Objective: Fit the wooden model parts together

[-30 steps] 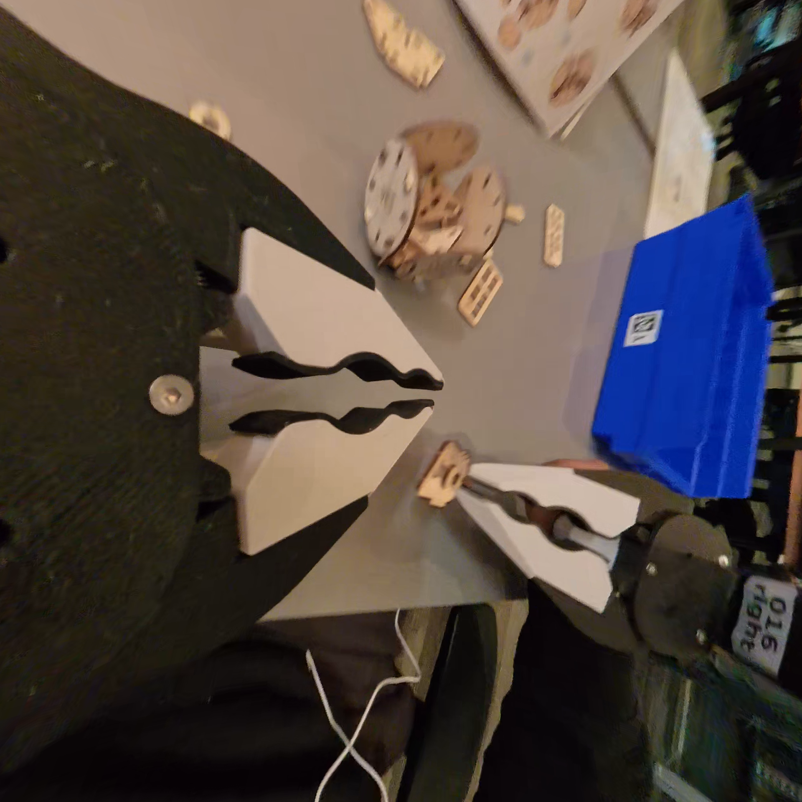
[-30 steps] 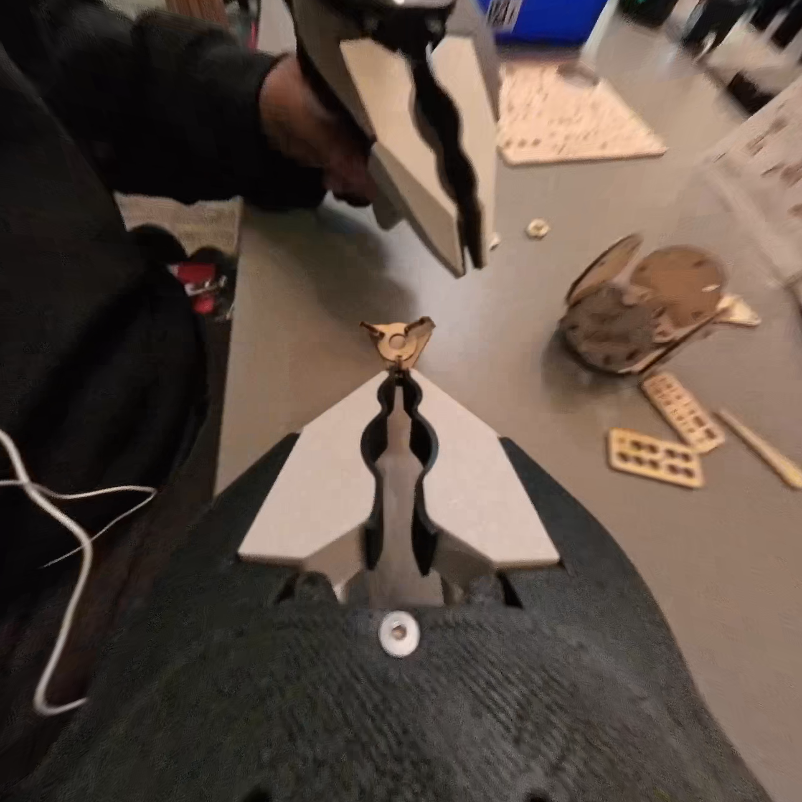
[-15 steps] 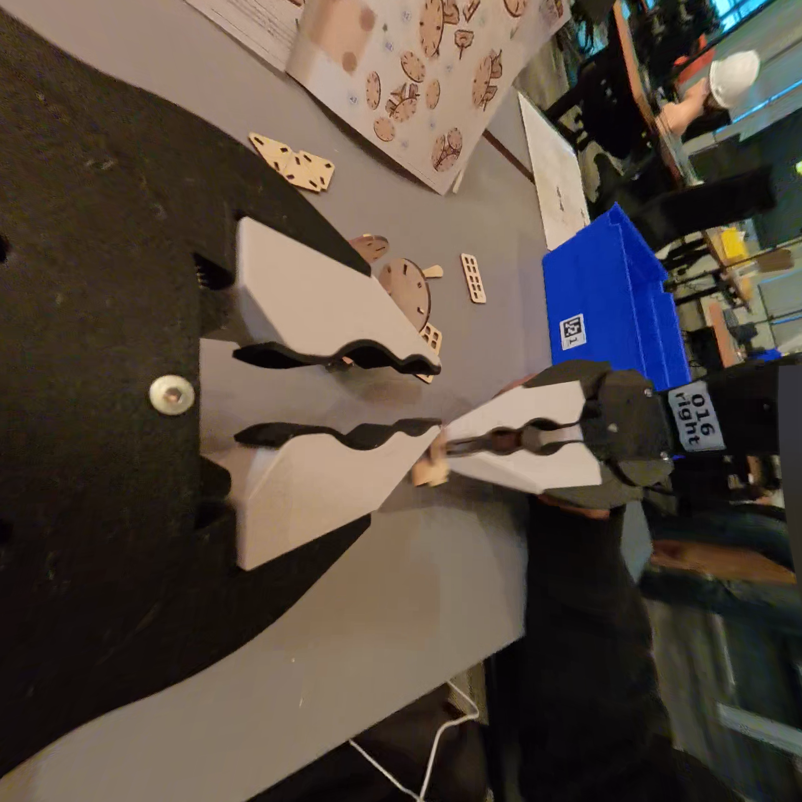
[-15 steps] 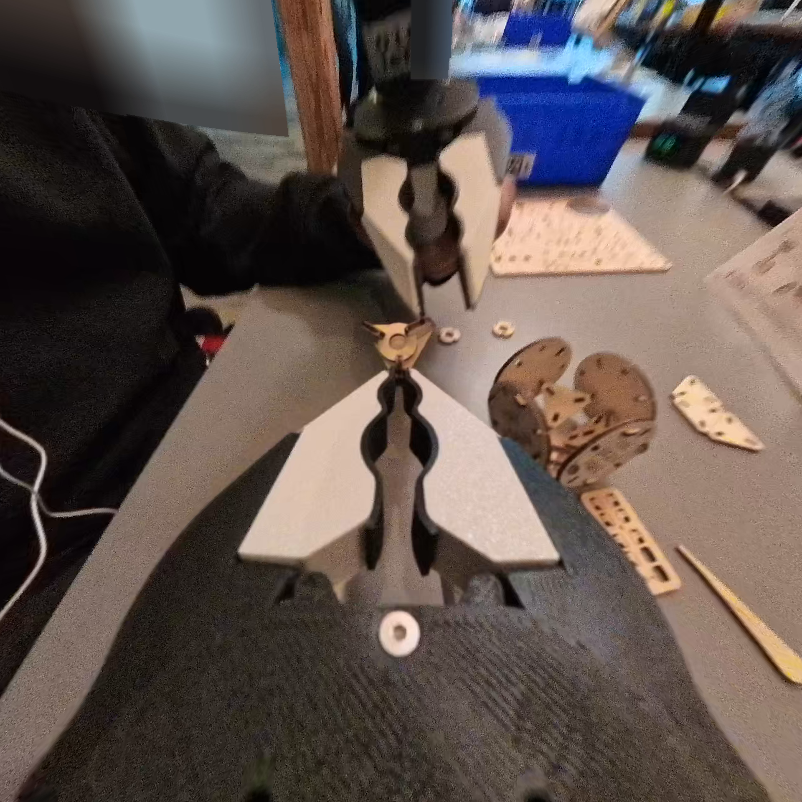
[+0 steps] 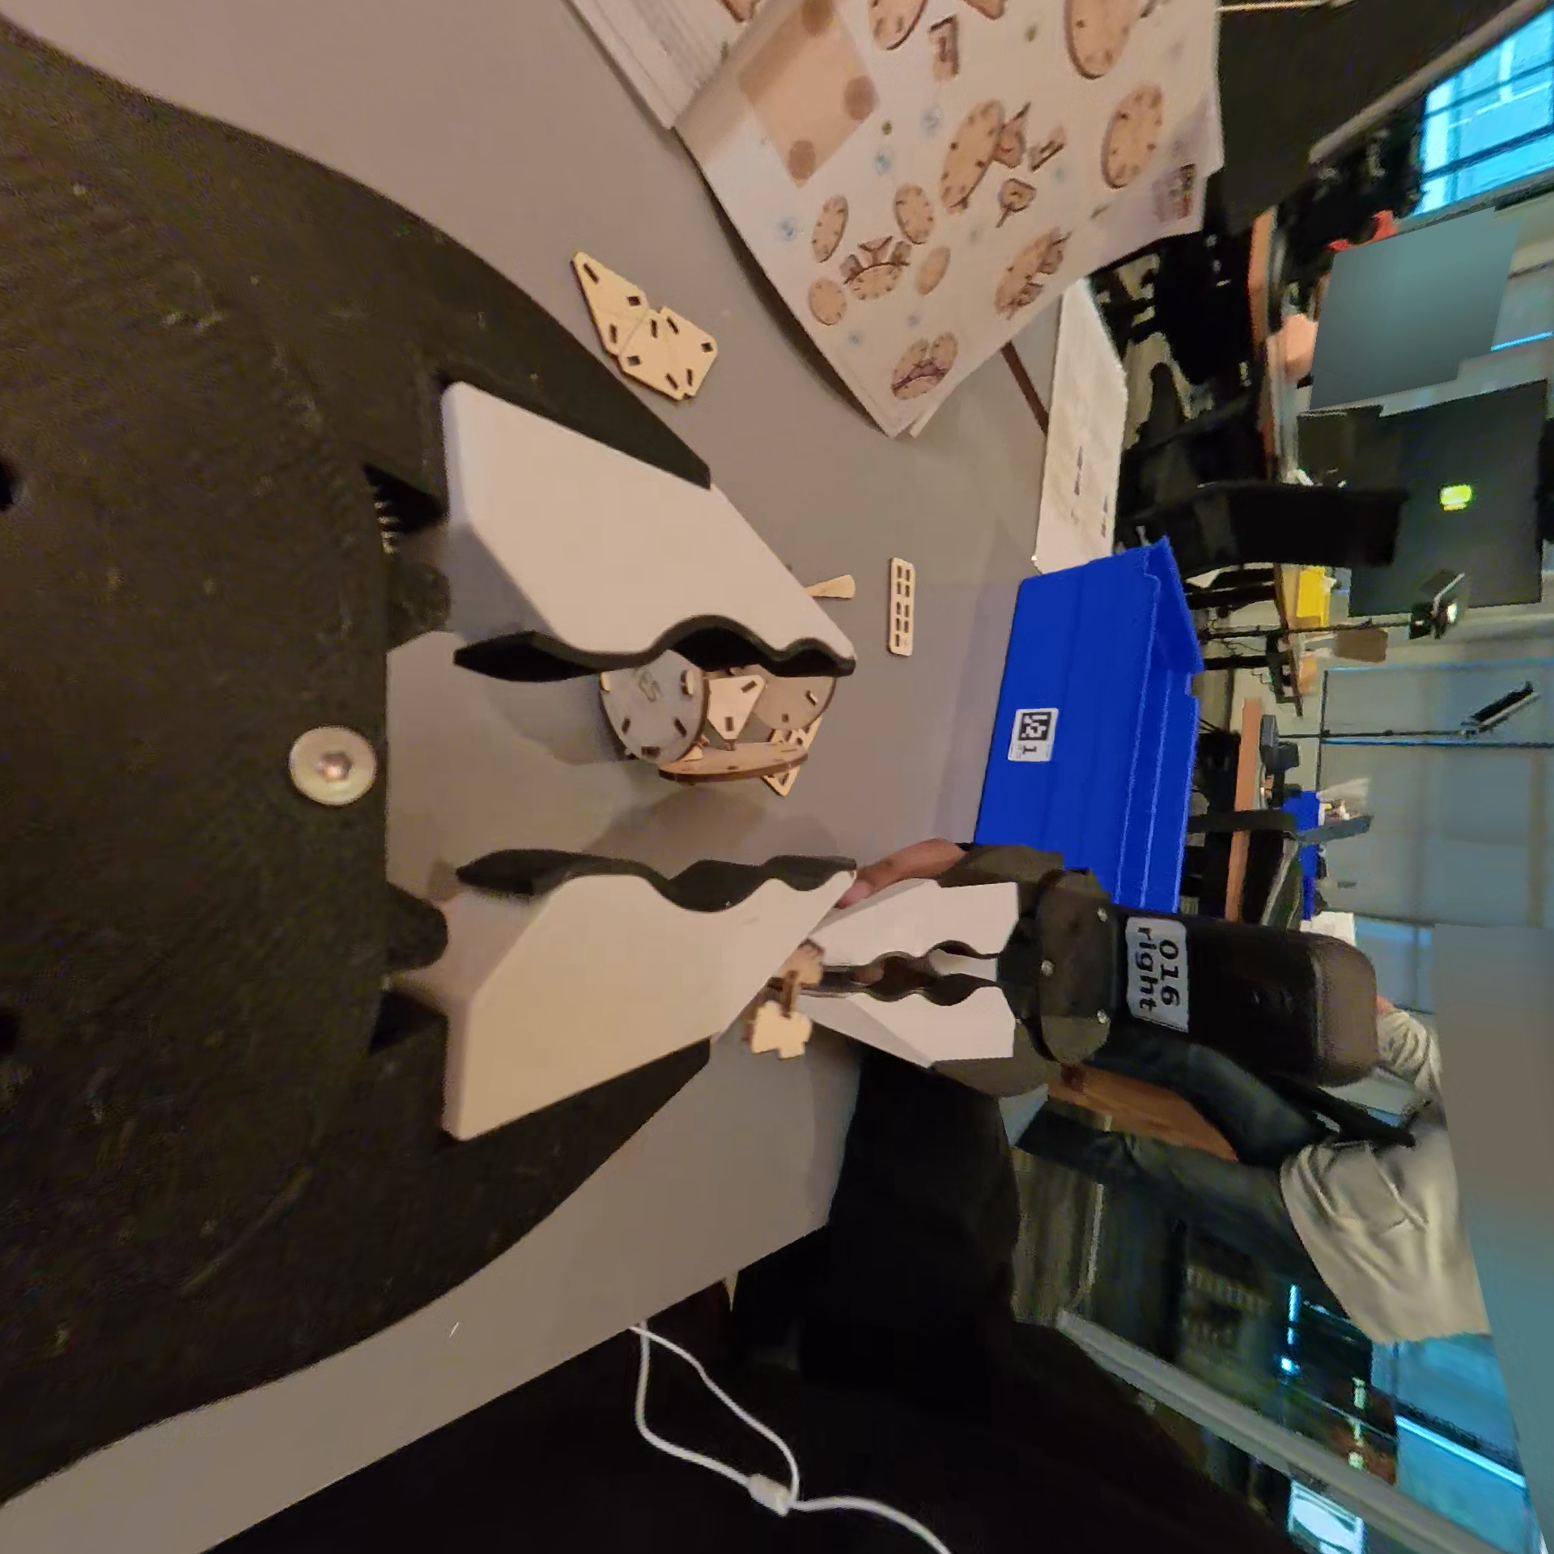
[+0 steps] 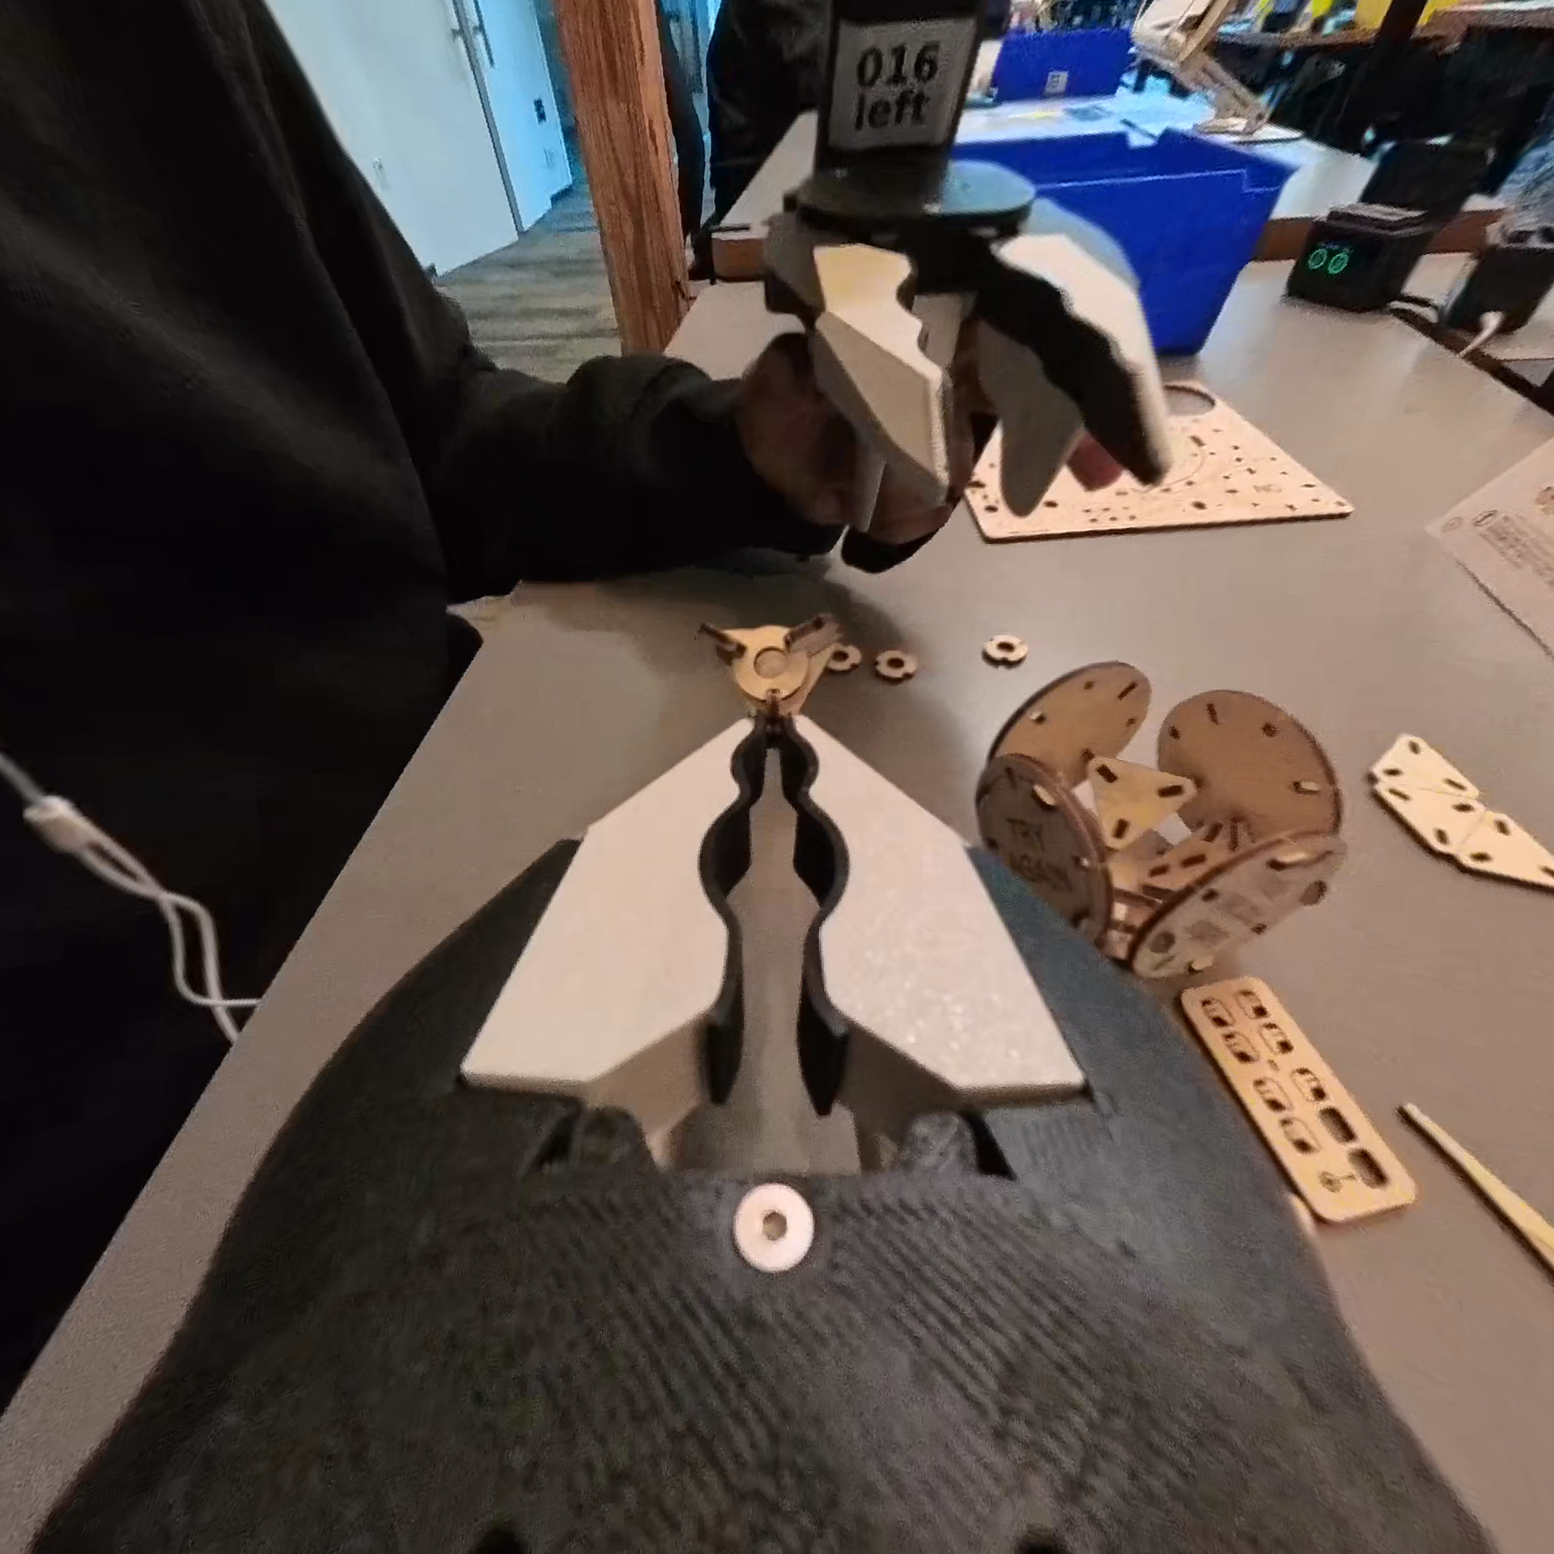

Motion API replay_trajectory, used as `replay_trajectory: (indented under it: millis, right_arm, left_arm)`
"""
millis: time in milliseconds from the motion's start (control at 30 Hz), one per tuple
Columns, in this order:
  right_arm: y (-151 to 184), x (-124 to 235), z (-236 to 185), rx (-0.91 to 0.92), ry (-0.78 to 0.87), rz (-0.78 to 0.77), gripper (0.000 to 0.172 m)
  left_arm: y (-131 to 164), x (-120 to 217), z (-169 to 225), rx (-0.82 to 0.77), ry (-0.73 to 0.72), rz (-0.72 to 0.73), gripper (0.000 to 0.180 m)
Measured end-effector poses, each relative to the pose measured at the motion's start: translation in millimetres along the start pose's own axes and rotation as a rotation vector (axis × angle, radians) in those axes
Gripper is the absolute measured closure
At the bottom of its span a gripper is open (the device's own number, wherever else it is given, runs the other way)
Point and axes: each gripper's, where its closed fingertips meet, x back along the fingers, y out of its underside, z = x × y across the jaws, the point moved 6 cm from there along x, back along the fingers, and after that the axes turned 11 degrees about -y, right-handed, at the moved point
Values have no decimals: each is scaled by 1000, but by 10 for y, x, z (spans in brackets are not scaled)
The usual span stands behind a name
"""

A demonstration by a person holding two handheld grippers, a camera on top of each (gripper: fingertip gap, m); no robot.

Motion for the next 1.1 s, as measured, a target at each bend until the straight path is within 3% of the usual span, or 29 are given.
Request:
replay_trajectory:
  millis: [200,400,500,800,1100]
  right_arm:
    - [-88,119,28,12,39,65,171]
    - [-111,45,-5,89,80,30,171]
    - [-60,37,43,66,89,32,170]
    - [-94,142,77,61,103,85,171]
    - [-175,330,147,103,264,78,171]
  left_arm:
    - [26,-1,-37,7,-12,-20,140]
    - [-41,-30,126,-129,-65,-4,140]
    - [37,-76,117,-170,-84,-62,141]
    - [85,-81,103,-67,15,-60,153]
    - [-19,-180,321,-151,-16,-40,156]
